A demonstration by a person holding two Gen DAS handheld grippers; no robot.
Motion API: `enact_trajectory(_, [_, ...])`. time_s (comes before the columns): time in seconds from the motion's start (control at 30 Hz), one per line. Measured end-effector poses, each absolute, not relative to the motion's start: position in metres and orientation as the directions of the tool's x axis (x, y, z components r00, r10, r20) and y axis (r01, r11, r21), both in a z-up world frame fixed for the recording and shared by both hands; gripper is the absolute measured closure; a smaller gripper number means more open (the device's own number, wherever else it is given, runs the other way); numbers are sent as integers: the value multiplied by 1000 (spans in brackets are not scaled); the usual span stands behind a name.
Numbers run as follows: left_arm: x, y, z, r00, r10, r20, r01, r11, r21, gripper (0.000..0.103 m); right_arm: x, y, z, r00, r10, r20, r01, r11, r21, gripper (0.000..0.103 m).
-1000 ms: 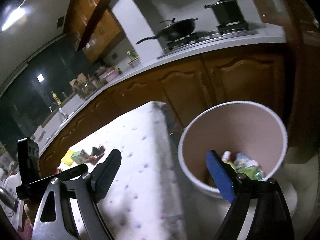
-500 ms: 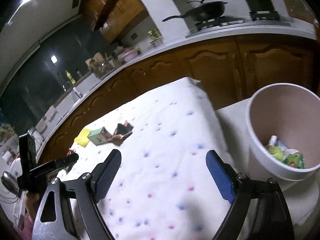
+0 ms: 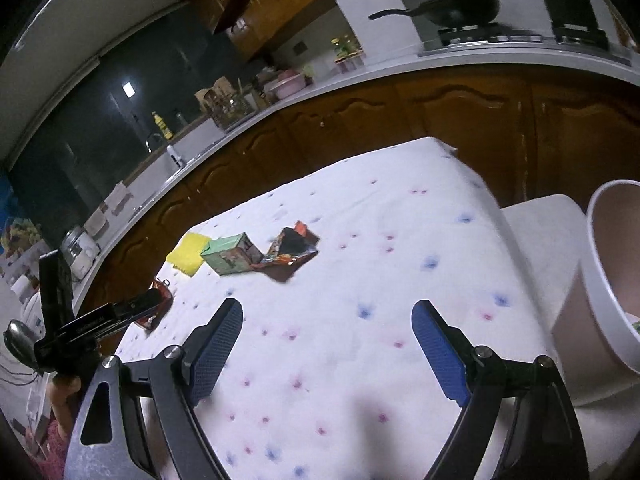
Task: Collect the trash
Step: 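Move both open tools back over the juice box and snack bag, then grasp the green juice box with the left tool while the right tool grasps the orange snack bag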
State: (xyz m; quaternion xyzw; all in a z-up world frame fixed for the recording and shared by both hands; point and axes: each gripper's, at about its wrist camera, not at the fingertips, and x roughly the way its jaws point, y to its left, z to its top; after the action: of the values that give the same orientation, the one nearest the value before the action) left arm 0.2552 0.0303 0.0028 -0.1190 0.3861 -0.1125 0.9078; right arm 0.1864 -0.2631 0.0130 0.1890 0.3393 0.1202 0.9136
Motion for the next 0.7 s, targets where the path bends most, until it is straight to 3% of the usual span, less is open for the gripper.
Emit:
enact_trajectory(0.27, [270, 32, 5, 685, -280, -672, 118, 954, -277, 28, 215, -244, 5, 714, 386, -584, -112, 886, 449, 15])
enact_trajectory(0.4, [280, 32, 4, 687, -263, -678, 118, 960, -253, 28, 234, -233, 3, 697, 408, -590, -133, 881, 453, 16])
enact_trajectory(0.7, [321, 22, -5, 653, -233, -721, 234, 967, -101, 27, 278, -203, -3, 650, 480, -590, -164, 846, 508, 47])
